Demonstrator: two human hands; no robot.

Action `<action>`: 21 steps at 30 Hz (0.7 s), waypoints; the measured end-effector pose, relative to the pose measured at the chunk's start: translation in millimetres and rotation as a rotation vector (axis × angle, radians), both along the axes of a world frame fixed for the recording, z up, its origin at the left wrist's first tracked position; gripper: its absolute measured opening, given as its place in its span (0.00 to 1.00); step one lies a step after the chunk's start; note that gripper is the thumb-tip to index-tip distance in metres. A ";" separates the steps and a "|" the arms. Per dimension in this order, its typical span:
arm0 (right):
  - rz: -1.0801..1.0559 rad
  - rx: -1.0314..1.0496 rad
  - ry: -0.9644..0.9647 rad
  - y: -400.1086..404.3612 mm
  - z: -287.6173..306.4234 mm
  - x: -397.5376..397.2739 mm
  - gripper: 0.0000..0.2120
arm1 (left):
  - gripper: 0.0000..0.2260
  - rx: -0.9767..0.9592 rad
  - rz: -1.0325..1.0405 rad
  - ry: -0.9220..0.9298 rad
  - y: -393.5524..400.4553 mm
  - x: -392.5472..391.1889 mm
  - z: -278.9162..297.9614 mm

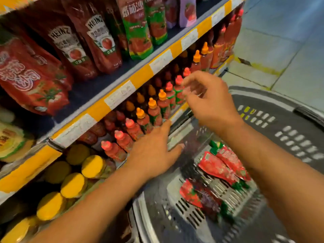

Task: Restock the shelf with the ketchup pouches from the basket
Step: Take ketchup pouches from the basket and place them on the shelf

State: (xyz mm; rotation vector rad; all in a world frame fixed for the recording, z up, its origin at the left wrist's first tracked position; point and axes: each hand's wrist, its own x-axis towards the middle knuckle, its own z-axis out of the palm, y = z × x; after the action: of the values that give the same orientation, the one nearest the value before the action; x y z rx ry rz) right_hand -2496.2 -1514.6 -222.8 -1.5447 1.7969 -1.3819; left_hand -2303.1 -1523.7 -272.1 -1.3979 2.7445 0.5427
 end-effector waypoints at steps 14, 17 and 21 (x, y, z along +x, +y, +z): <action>0.051 1.369 0.453 117.4 -187.0 -121.4 0.07 | 0.24 -0.077 -0.007 0.066 10.8 -2.8 6.4; 0.078 1.404 0.359 116.8 -207.0 -109.8 0.09 | 0.24 -0.086 -0.008 0.097 12.3 -3.5 7.9; 0.231 1.539 0.257 109.6 -237.1 -56.6 0.13 | 0.24 -0.088 -0.002 0.094 12.8 -3.8 8.5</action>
State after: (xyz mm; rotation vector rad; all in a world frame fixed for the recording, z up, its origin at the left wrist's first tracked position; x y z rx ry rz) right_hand -2552.8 -1404.9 -459.9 -0.9093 1.8388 0.4374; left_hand -2306.9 -1510.9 -263.7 -1.4229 2.8768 0.5058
